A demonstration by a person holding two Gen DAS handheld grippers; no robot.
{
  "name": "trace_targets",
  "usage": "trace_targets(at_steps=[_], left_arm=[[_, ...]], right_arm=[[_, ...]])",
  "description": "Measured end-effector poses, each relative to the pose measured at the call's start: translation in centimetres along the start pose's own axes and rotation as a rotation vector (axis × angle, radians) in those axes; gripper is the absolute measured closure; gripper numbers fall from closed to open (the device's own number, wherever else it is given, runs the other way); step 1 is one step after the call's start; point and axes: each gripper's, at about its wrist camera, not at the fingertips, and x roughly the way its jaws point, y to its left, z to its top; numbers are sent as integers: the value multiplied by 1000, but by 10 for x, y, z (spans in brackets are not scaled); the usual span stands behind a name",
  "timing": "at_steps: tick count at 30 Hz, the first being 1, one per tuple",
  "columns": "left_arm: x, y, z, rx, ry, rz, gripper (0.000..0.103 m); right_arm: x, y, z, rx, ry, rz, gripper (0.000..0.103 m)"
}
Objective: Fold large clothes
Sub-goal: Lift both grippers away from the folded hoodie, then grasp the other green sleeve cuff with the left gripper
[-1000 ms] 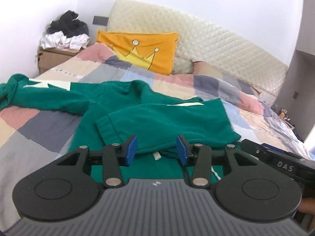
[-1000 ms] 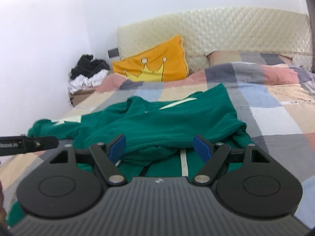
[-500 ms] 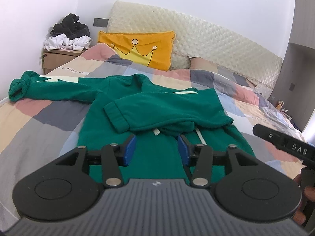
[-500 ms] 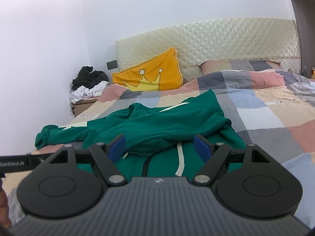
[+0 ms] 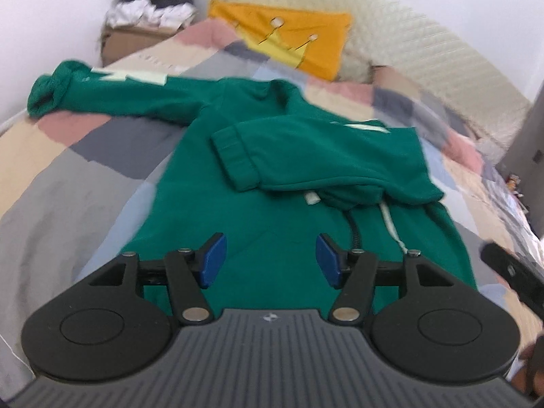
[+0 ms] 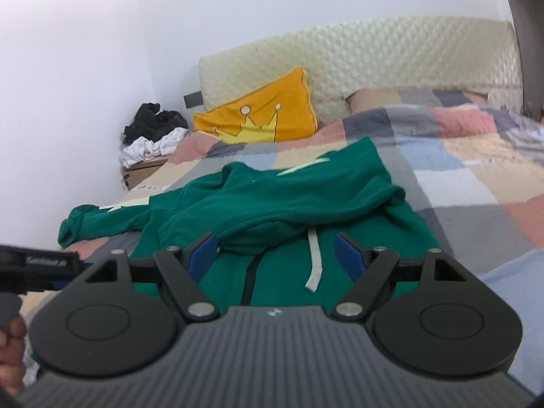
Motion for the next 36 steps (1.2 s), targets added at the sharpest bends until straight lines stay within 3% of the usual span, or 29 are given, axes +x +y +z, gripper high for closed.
trace_targets(at_steps=[5,9,14,22,30,36], left_arm=[[29,25,31,-44,51,62,36],[55,68,56,-182,89,120,36],[85,133,78,-384,89,175,36],[108,223,91,-624,14,161,29],[150,290,108,-763,-48,72,28],[186,313,136,-726,-119,107,28]], right_arm=[[7,-4,-4,27,26,5,25],[13,-5,-5,46,31,8,25],[26,-5,-8,50,37,19,25],[49,2,-12,8,47,8,25],[73,17,-20,-92,63,-5,25],[90,31,-25,-173,68,-16,25]])
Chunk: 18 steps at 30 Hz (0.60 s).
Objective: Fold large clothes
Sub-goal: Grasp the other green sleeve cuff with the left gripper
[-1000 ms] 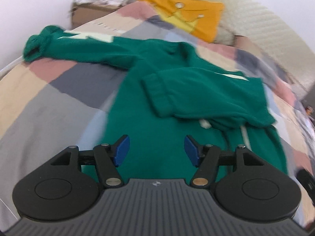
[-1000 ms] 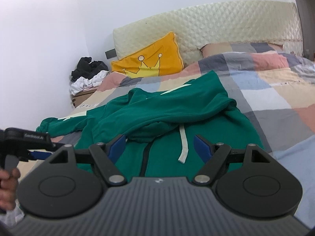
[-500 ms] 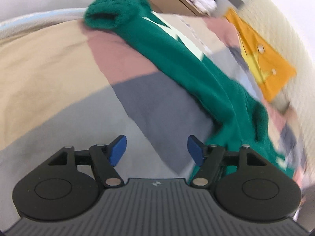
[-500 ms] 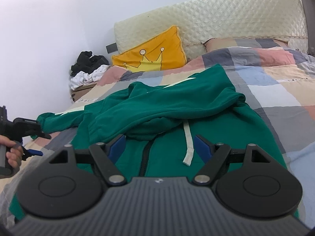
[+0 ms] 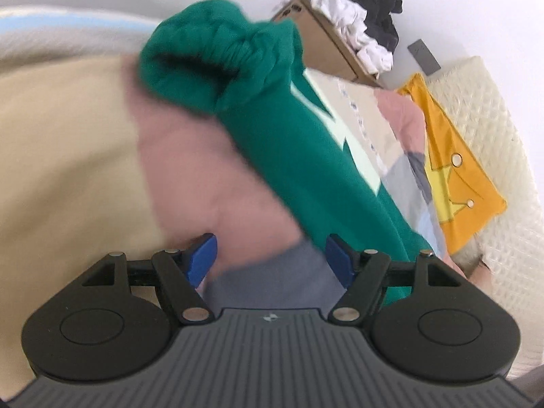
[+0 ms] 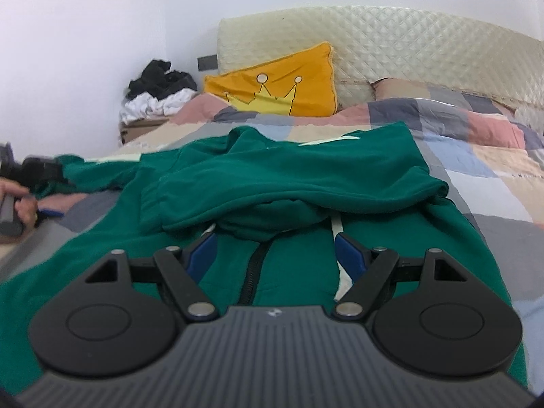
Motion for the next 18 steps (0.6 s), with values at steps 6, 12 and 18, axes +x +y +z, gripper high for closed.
trace_targets(at_steps=[6,12,18], left_arm=[[39,-17,33,63,-47,114,28],[61,-8,70,-164,-111,18,27],[83,-27,92,-84,-112,88,28]], right_arm=[[22,-2,0,34,43,-21,25],[35,0,0,47,74,-38,25],[39,1,13,91,72,5,25]])
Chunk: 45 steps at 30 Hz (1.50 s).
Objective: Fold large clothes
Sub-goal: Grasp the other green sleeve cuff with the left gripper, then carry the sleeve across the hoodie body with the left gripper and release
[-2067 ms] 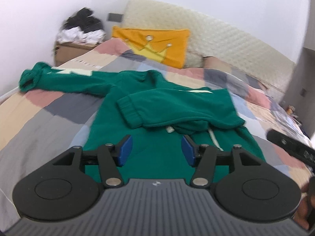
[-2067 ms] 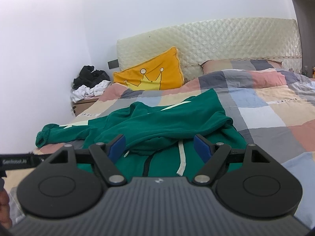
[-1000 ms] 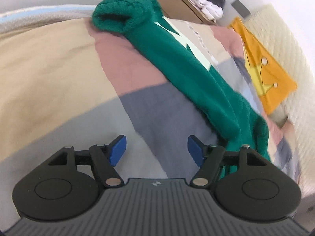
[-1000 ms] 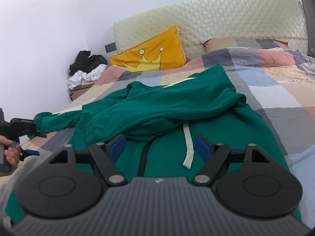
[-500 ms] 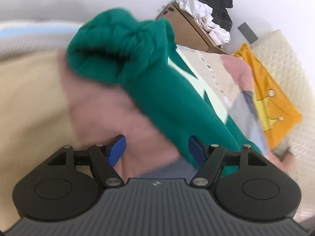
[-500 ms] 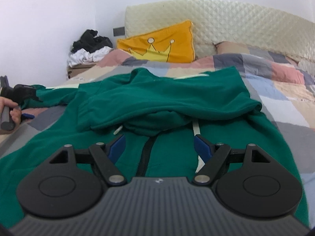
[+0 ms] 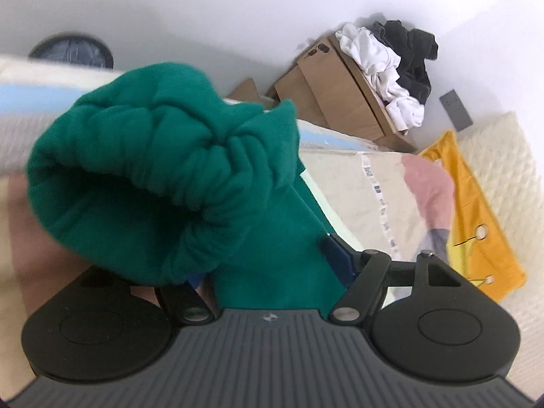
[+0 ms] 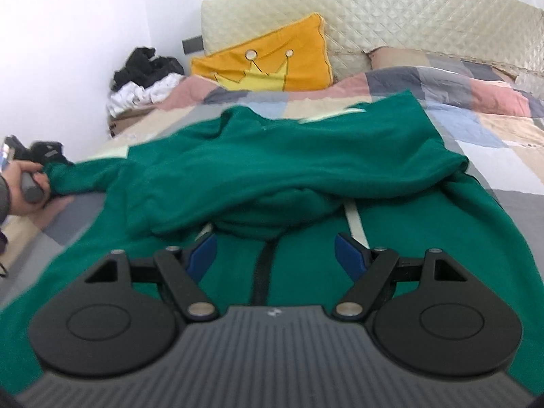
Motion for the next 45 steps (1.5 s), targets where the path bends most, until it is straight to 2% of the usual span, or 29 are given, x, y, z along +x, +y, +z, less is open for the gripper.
trace_targets(at_steps=[1,3,4,5,8,10,12,15,19,23,29,34,39,45], left_arm=[[3,-6,-1,65,-7,26,29],[10,-29,-12,282,-30,130,39],[11,-36,-17,352,-46,157,47],[11,-41,-21,385,-61,168,58],[9,-56,-23,399,-60,214,81],[0,-73,-26,447,-70,266,88],[-16,-96,-26,486,-108,276,91],[-55,-136,-34,602,-179,238,91],[-97,-194,-44,731,-217,197,92],[-146,-247,-80,874,-273,121,93],[-203,-317,-158,1054,-304,26,93],[-244,-358,-248,1218,-298,-65,93],[-266,-385,-349,1358,-245,-169,93],[-246,-382,-466,1426,-105,-257,93]], right_arm=[[0,1,0,-1,-5,5,25],[0,2,-1,-3,-1,16,25],[1,2,-3,-4,7,21,25],[2,2,-3,-4,12,20,25],[2,-2,-2,23,16,24,25],[0,-7,-1,50,8,30,25],[0,-11,1,72,12,25,25],[-5,-17,3,100,4,27,25],[-18,-24,8,128,-27,38,25],[-36,-32,12,147,-69,36,25],[-60,-54,18,214,-129,32,25],[-81,-78,24,301,-184,34,25],[-95,-104,23,351,-171,-2,25],[-107,-137,15,399,-150,-52,25]])
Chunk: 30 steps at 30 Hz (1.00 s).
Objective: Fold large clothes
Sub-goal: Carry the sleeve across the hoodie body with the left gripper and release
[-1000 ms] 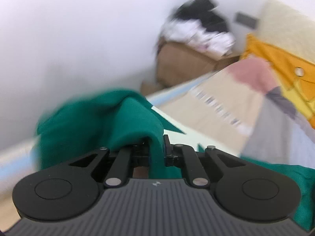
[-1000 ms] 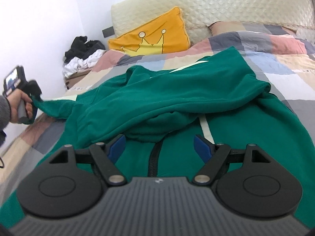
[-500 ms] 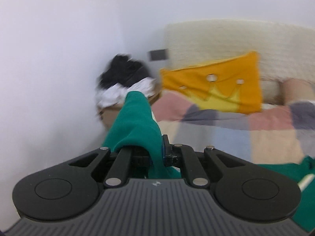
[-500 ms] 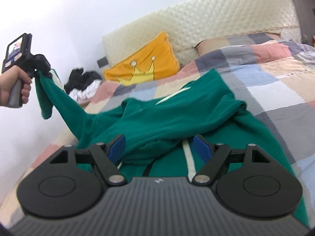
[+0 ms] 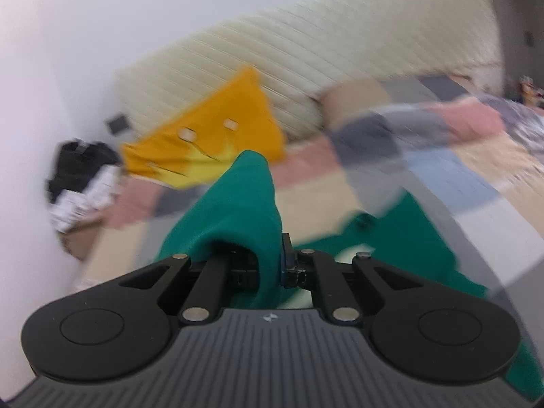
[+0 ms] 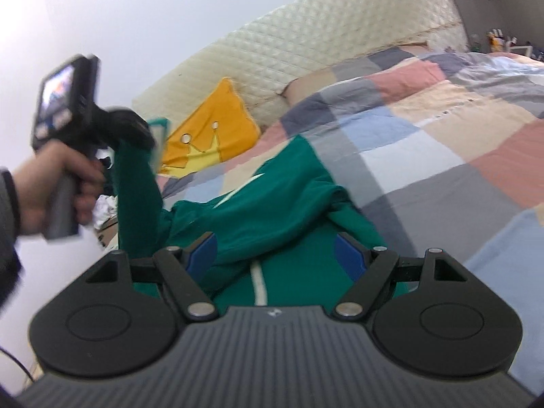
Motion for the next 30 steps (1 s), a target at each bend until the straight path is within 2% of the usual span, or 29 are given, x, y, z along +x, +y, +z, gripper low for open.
trace_targets(at_steps=[3,7,10,13,15,17,19,24,27,30], left_arm=[[27,-39,-29,-4,59,-56,93],[70,-65,-67,-15,140,-117,92],[88,-71,-90,-32,172,-146,92],[86,-64,-105,-89,171,-177,90],[84,-57,-106,-127,169,-217,79],[76,-46,-105,-190,181,-263,49],[62,-38,-105,-248,174,-302,41],[-2,-18,-113,-277,130,-343,41],[-44,-1,-125,-301,85,-346,41],[-81,11,-140,-295,45,-319,41]], right_arm=[[-2,-16,4,27,-9,-22,25],[4,-35,8,74,-4,-52,25],[9,-46,9,99,-1,-77,25],[14,-53,8,116,9,-98,25],[17,-56,9,125,10,-101,25],[18,-55,10,125,9,-100,25],[17,-54,9,123,3,-94,25],[12,-52,7,107,-13,-87,25],[8,-45,6,74,-27,-79,25],[3,-37,5,39,-36,-65,25]])
